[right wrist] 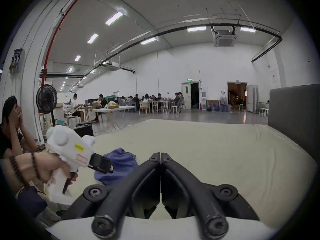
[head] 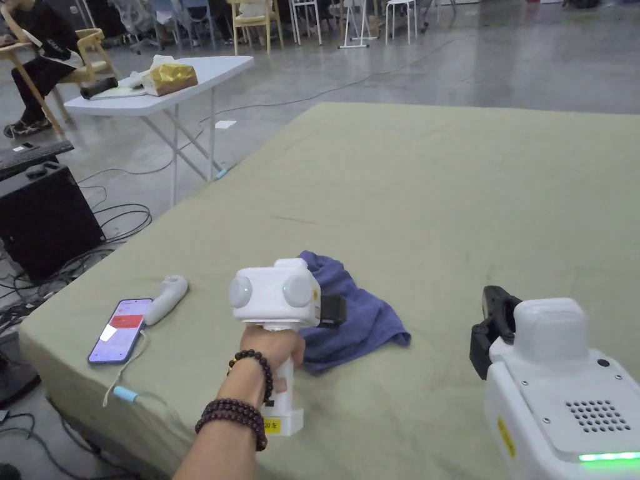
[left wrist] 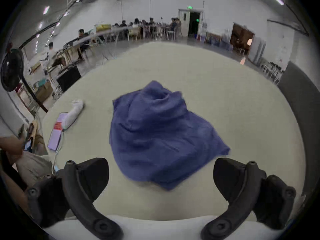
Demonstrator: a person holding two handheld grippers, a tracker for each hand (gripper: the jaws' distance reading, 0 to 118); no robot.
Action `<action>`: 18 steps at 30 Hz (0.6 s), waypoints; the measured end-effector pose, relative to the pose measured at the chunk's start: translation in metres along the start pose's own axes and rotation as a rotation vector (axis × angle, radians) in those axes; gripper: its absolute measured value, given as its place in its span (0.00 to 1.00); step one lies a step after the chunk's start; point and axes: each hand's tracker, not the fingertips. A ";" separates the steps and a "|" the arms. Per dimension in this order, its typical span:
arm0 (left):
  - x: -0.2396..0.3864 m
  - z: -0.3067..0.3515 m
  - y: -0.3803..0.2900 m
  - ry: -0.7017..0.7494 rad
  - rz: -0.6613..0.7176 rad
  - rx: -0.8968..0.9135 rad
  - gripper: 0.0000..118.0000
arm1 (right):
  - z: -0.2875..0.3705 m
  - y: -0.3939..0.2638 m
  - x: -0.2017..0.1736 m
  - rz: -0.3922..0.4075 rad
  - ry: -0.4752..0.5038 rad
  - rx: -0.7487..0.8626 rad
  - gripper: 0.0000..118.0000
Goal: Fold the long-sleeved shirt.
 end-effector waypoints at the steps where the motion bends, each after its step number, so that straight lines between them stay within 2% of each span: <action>1: 0.001 -0.013 0.003 -0.013 -0.013 -0.025 0.96 | -0.004 -0.002 0.003 0.000 -0.008 -0.005 0.00; 2: 0.001 -0.023 0.004 -0.031 -0.013 -0.039 0.94 | -0.008 -0.004 0.004 -0.002 -0.014 -0.011 0.00; 4: 0.009 -0.017 -0.010 -0.014 -0.012 -0.083 0.81 | -0.014 -0.007 0.009 -0.007 -0.024 -0.027 0.00; 5: 0.008 -0.018 -0.012 0.016 -0.009 -0.087 0.64 | -0.016 -0.008 0.011 -0.007 -0.027 -0.033 0.00; 6: 0.008 -0.019 -0.013 0.017 0.008 -0.067 0.29 | -0.018 -0.010 0.012 -0.005 -0.029 -0.038 0.00; 7: 0.006 -0.023 -0.015 0.013 0.028 -0.061 0.07 | -0.019 -0.011 0.013 -0.002 -0.032 -0.042 0.00; 9: 0.005 -0.016 -0.016 -0.012 0.058 -0.058 0.07 | -0.021 -0.012 0.015 -0.003 -0.037 -0.045 0.00; 13: 0.016 0.015 -0.013 -0.083 -0.020 0.016 0.07 | -0.015 -0.011 0.021 -0.021 -0.050 -0.045 0.00; 15: 0.024 0.022 -0.001 -0.182 -0.057 0.089 0.07 | -0.007 -0.009 0.027 -0.028 -0.059 -0.034 0.00; 18: 0.068 0.063 0.005 -0.337 -0.117 0.178 0.07 | 0.011 -0.003 0.042 -0.027 -0.097 -0.017 0.00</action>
